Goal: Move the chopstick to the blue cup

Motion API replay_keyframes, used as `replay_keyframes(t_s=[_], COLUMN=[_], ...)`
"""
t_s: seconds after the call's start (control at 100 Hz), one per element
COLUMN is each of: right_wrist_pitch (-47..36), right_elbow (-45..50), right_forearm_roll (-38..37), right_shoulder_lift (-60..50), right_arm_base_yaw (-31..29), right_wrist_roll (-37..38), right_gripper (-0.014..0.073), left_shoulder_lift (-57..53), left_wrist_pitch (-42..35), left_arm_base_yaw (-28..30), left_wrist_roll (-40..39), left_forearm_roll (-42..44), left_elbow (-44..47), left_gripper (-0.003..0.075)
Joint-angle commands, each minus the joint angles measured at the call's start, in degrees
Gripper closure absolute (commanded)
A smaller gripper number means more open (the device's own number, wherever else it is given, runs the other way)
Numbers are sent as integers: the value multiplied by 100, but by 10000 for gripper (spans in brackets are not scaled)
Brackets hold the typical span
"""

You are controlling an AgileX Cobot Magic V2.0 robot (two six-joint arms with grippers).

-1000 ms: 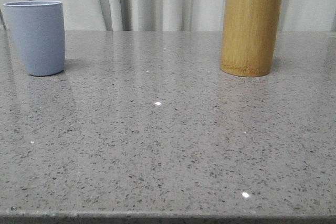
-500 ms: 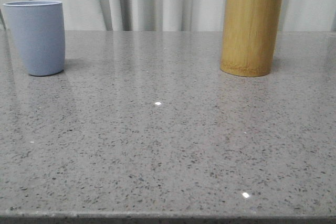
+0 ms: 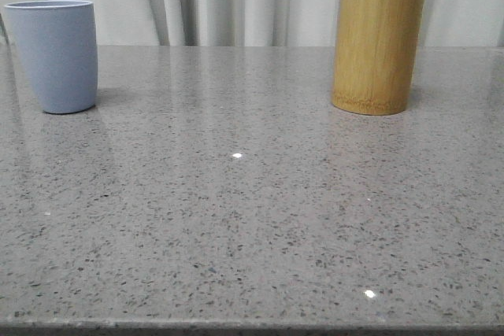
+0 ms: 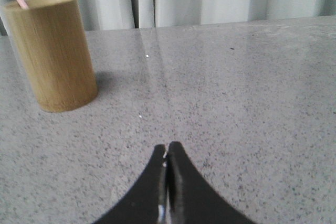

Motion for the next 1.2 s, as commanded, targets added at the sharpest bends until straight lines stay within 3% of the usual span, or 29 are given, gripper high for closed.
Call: replay_keyframes(t_s=[0.0,0.27,0.39,0.58,0.67,0.76,1.19], right_wrist_pitch=[-118,698,1034,1054,1074,1083,1192], right_elbow=[-588,-2013,-2617,-3373,-3629,-3812,-3839], right_forearm_roll=[76,76,76,76,76,76,141], right_shoulder_lift=[360,1767,2498,3438,3794,4060,4472], right_arm_base_yaw=[-12,-12,-12,-12,-12,-12,-12], right_wrist_roll=[-34,-40,-92,-137,-137,-137,-129], right_gripper=[693,680,580,321,250,245,249], left_shoulder_lift=[365,1745,2380,3143,3433,3646,4208], left_wrist_pitch=[-111,569,848,859,848,849,878], left_arm_base_yaw=[7,7,7,7,7,7,7], left_wrist_roll=[-33,-33,287,364,364,364,364], left_forearm_roll=[-59,-59,-59,-59,-59,-59,-98], left_elbow=[-652,-2063,-2624,-3227,-3375,-3444,-3516], left_gripper=[739,738,713,486,391,342,344])
